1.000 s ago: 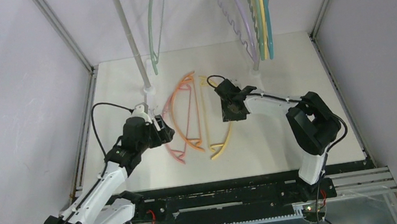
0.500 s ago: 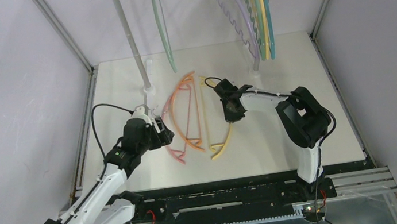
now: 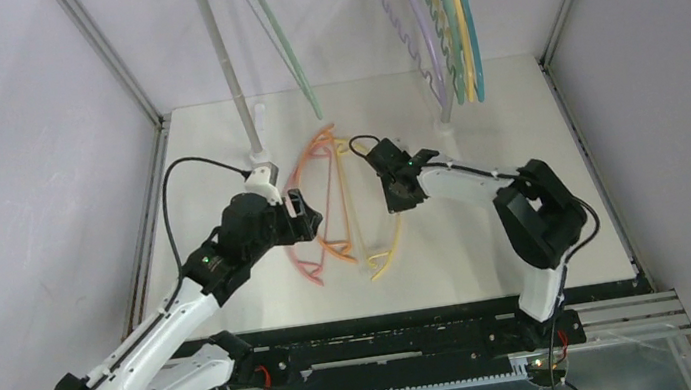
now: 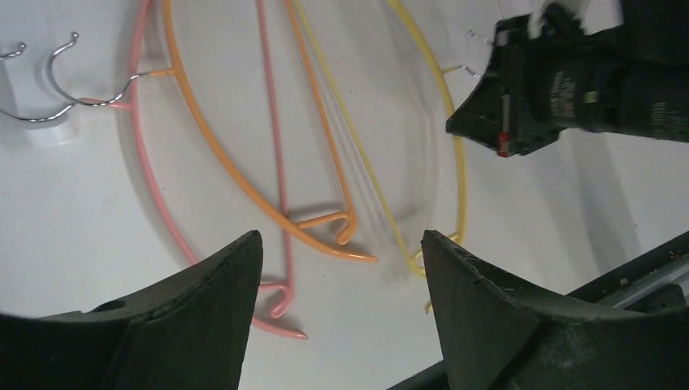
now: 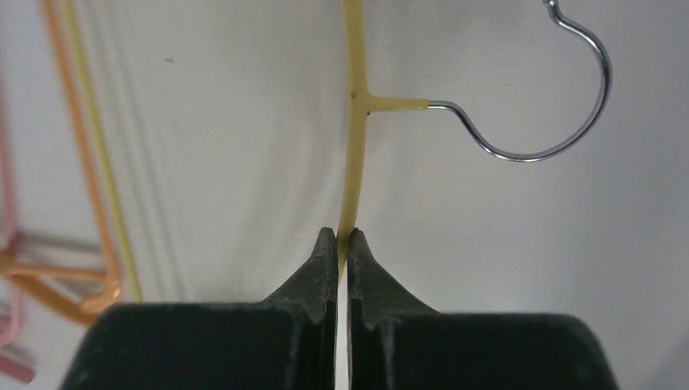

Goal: Organize the hangers

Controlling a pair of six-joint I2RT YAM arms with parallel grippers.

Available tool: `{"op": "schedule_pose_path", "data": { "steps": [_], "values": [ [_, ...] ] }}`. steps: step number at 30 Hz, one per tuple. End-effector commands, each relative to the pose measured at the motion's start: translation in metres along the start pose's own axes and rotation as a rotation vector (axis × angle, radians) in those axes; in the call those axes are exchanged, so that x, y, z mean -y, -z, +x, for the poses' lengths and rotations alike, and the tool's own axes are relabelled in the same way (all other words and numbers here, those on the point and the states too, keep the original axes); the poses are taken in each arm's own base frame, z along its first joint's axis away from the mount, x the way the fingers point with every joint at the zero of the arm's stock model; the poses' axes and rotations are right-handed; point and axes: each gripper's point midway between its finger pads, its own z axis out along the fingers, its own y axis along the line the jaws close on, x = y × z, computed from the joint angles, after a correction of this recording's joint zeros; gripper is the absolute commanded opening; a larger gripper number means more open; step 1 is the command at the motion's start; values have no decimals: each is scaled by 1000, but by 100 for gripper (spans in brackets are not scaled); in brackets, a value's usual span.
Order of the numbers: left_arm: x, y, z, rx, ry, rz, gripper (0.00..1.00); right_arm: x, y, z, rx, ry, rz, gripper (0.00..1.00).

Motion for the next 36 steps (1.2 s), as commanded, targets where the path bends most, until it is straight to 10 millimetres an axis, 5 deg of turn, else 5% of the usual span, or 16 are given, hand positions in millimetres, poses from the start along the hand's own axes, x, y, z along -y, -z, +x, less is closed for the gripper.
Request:
{"op": "schedule_pose_path", "data": {
  "steps": [1, 10, 20, 36],
  "values": [
    [13, -8, -6, 29, 15, 30, 76, -16, 62, -34, 163, 11, -87, 0],
    [31, -15, 7, 5, -14, 77, 76, -33, 104, -39, 230, 2, -178, 0],
    [54, -24, 12, -15, -33, 119, 76, -59, 108, -42, 243, 33, -237, 0],
    [44, -40, 38, -61, 32, 72, 81, -73, 110, -48, 231, 85, -286, 0]
  ]
}}
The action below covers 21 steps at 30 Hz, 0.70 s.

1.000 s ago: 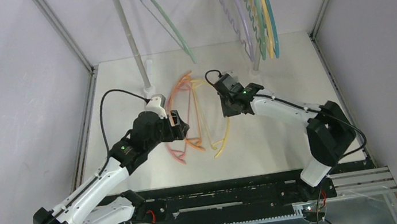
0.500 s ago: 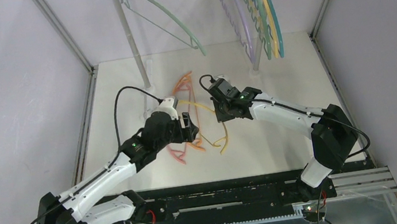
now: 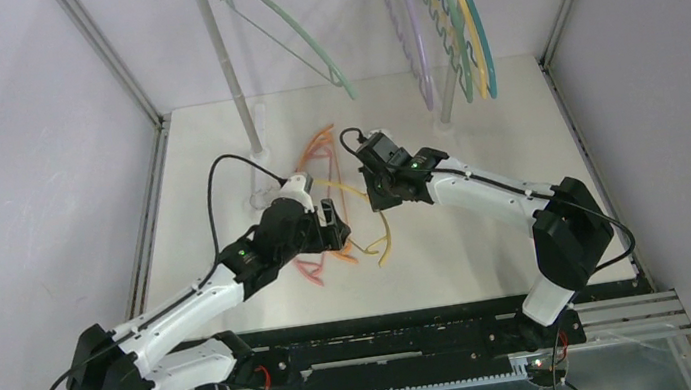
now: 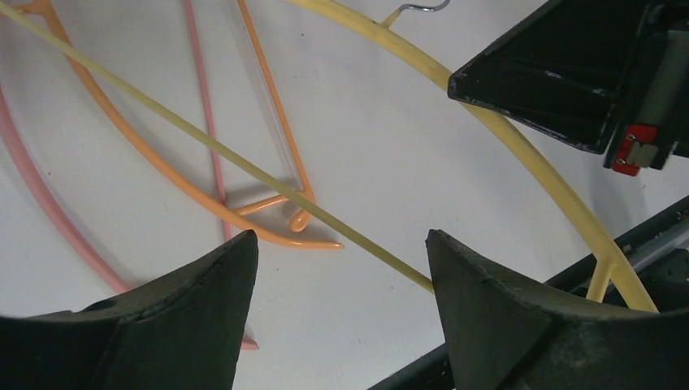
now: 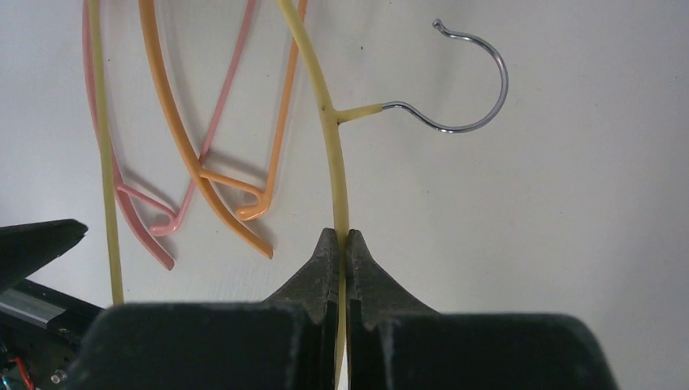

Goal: Organize the hangers

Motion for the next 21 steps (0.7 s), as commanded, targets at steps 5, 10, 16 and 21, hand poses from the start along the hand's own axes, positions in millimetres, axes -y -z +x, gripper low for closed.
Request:
{"op": "schedule_pose_path", "data": {
  "steps": [5, 10, 16, 21],
  "values": [
    [15, -13, -20, 44, 52, 7, 83, -24, 19, -34, 88, 25, -106, 0],
    [25, -29, -29, 49, 67, 18, 83, -30, 29, -33, 87, 31, -143, 0],
    [32, -41, -30, 24, 47, 26, 42, -30, 36, -31, 82, 33, -157, 0],
    [24, -39, -32, 21, 31, -24, 1, -28, 36, -26, 66, 31, -152, 0]
  ]
}}
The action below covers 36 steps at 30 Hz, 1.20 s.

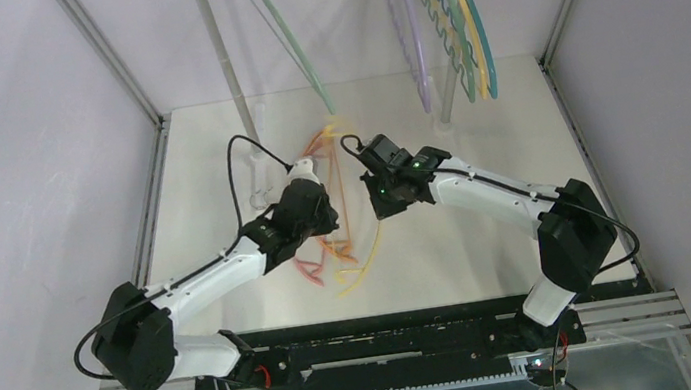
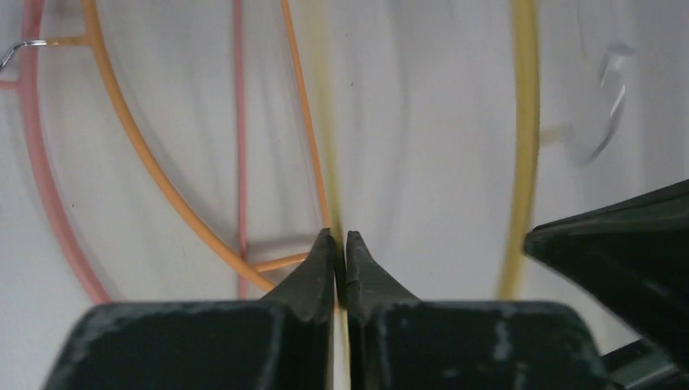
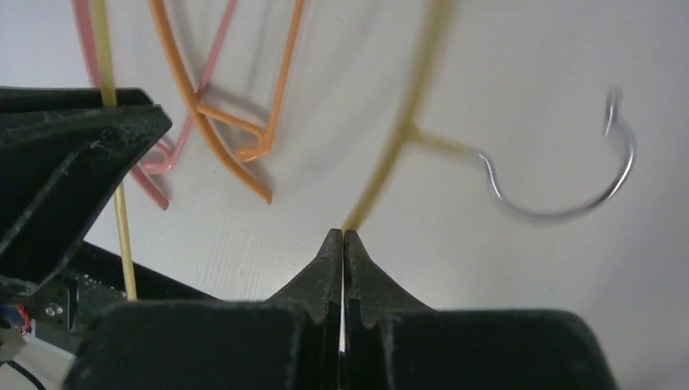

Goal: Organize the hangers

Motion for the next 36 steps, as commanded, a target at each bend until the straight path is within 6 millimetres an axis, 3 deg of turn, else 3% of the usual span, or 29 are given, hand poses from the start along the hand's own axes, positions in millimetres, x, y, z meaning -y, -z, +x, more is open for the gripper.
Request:
{"op": "schedule_pose_path", "data": {
  "steps": [1, 10, 11, 13, 16, 19, 20, 27, 32, 36],
  "values": [
    [34, 14, -24, 45, -25, 108, 0, -27, 27, -44, 166, -4, -113, 0],
    [-4, 26, -26, 93, -37, -46, 0, -13, 46, -34, 169, -18, -76, 0],
    [-7, 27, -26, 96, -43, -61, 0, -12, 49, -31, 168, -25, -76, 4],
    [-12, 32, -32, 115, -56, -86, 0, -10, 57, -25, 171, -52, -87, 34],
    [-16, 40, -48, 153, -46, -99, 0, -16, 66, -9, 170, -95, -164, 47],
    [-17, 49, -66, 196, -1, -85, 0, -30, 73, 1, 185, -197, -312, 72],
    [-15, 53, -72, 207, 10, -73, 0, -36, 76, 2, 192, -231, -368, 75],
    [1, 94, -101, 252, 45, 35, 0, -62, 68, 11, 217, -332, -539, 79],
    [7, 121, -106, 278, 92, 105, 0, -95, 70, 0, 230, -393, -702, 78],
    [2, 137, -103, 296, 117, 121, 0, -117, 84, -20, 294, -412, -834, 79]
  ]
}}
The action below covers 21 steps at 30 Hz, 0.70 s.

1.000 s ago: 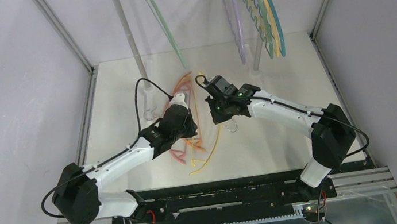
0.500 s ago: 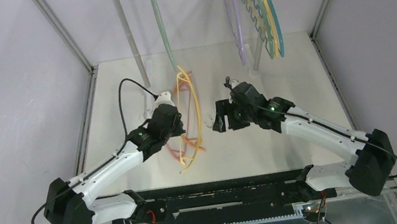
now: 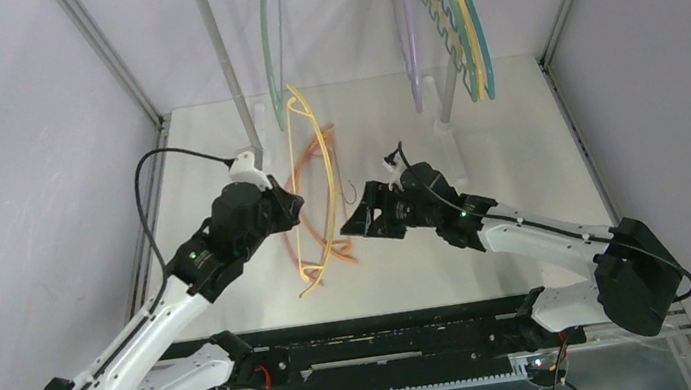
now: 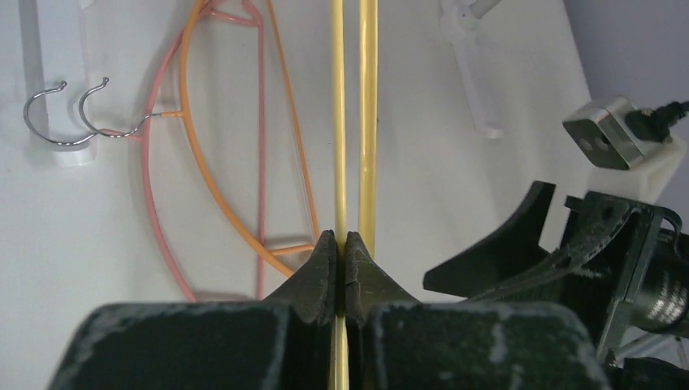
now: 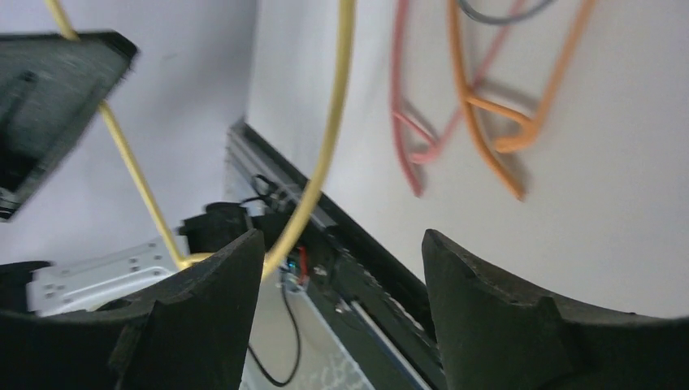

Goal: Organize the hangers

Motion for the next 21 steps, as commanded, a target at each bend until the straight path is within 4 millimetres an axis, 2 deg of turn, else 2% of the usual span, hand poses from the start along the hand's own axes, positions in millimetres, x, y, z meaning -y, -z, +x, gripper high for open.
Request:
{"op": "schedule_pose_path", "data": {
  "steps": [1, 6, 9, 12, 17, 21],
  "values": [
    [10, 23, -21, 67, 61, 66, 0, -72, 1, -28, 108, -22, -295, 78],
    [7, 38, -30, 112, 81, 72, 0, -88, -10, -21, 92, -61, -372, 77],
    [9, 45, -40, 159, 100, 89, 0, -101, -15, -8, 63, -61, -428, 75],
    [12, 50, -50, 201, 122, 113, 0, -103, -20, 3, 51, -60, -424, 75],
    [19, 58, -67, 259, 150, 148, 0, -110, -20, 12, 40, -60, -465, 75],
    [24, 64, -78, 305, 189, 178, 0, -127, -15, 13, 49, -40, -542, 74]
  ]
}}
